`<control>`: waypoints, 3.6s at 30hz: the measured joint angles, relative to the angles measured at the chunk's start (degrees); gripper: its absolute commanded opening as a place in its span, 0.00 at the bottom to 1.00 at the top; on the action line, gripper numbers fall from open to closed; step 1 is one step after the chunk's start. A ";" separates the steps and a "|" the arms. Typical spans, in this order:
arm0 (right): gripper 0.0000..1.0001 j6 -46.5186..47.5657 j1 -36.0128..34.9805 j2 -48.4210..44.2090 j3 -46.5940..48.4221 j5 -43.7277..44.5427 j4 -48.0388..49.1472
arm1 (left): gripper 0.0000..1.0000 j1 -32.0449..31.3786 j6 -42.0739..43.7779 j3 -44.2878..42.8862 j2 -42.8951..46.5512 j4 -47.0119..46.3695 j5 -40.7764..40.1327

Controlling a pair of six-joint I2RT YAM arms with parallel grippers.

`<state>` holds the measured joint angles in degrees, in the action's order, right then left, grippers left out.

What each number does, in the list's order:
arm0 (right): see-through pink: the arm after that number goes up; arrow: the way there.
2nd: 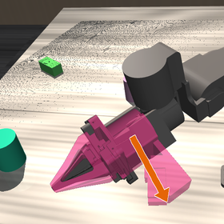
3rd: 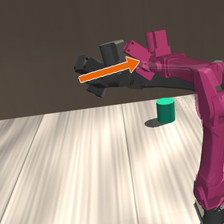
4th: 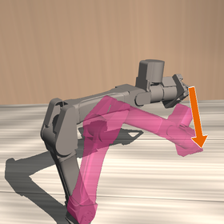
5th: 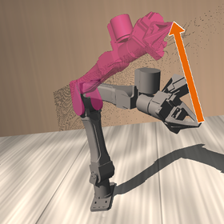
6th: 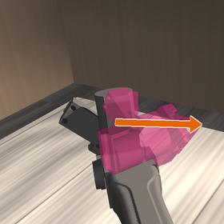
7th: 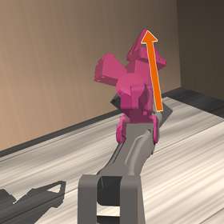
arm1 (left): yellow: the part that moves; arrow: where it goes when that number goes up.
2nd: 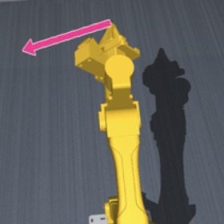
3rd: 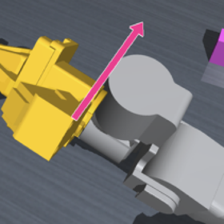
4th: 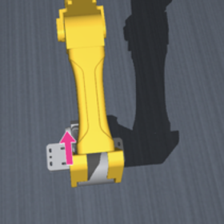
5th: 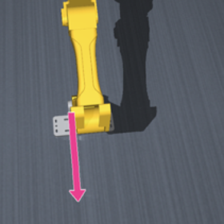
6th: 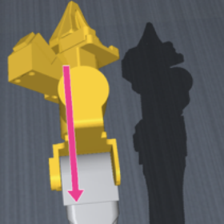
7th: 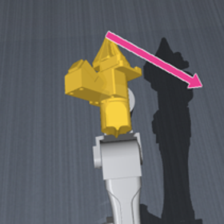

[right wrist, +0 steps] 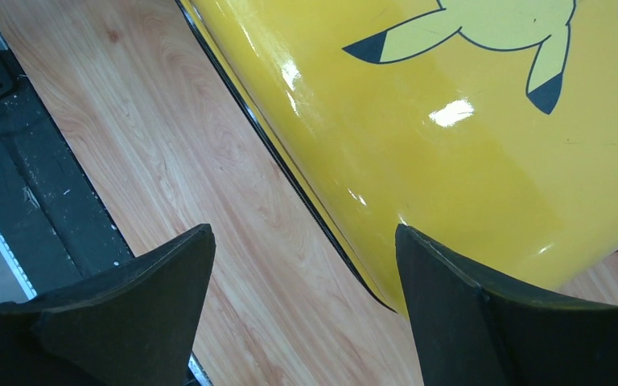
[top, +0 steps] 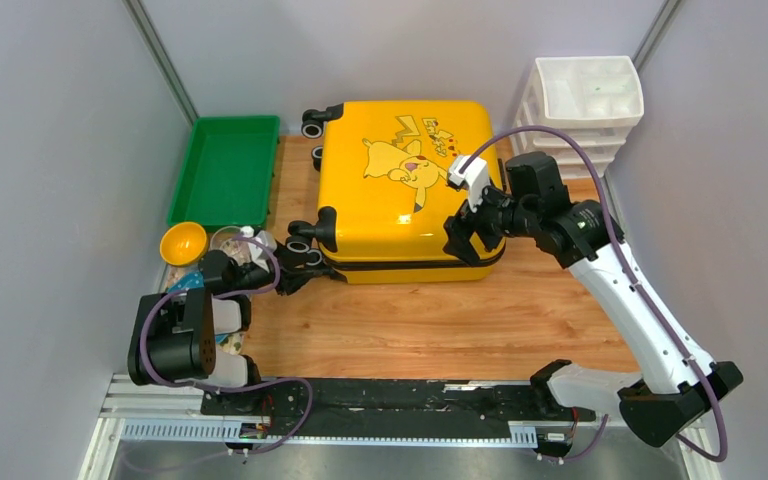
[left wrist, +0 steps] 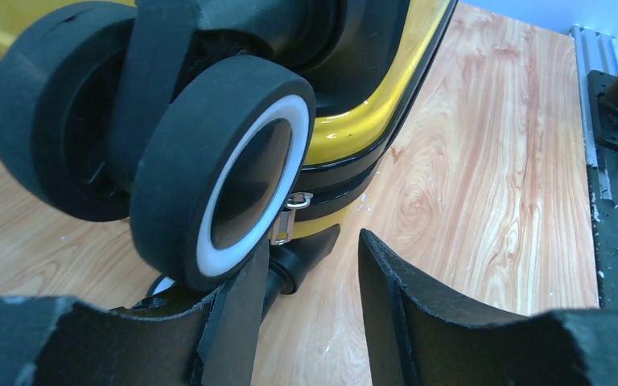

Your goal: Open, take out, and arrange the luggage

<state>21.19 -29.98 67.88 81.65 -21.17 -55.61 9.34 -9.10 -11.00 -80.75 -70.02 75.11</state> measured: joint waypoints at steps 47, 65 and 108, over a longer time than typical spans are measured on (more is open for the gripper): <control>0.84 -1.05 1.68 1.33 -3.82 -2.08 -1.09 | 0.00 -5.88 -5.68 -1.75 -9.84 -4.17 -7.74; 0.78 -1.03 2.25 -0.44 -4.61 -2.10 -1.27 | 0.00 -2.19 -3.15 -13.03 -16.83 -0.94 -8.72; 0.57 -21.46 15.74 -11.69 -18.71 -3.43 -4.66 | 0.74 -2.78 27.50 -48.19 -22.99 36.00 -23.71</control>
<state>-0.27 -14.24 56.18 62.94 -24.60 -60.27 6.57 18.39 -59.20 -103.74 -34.02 51.40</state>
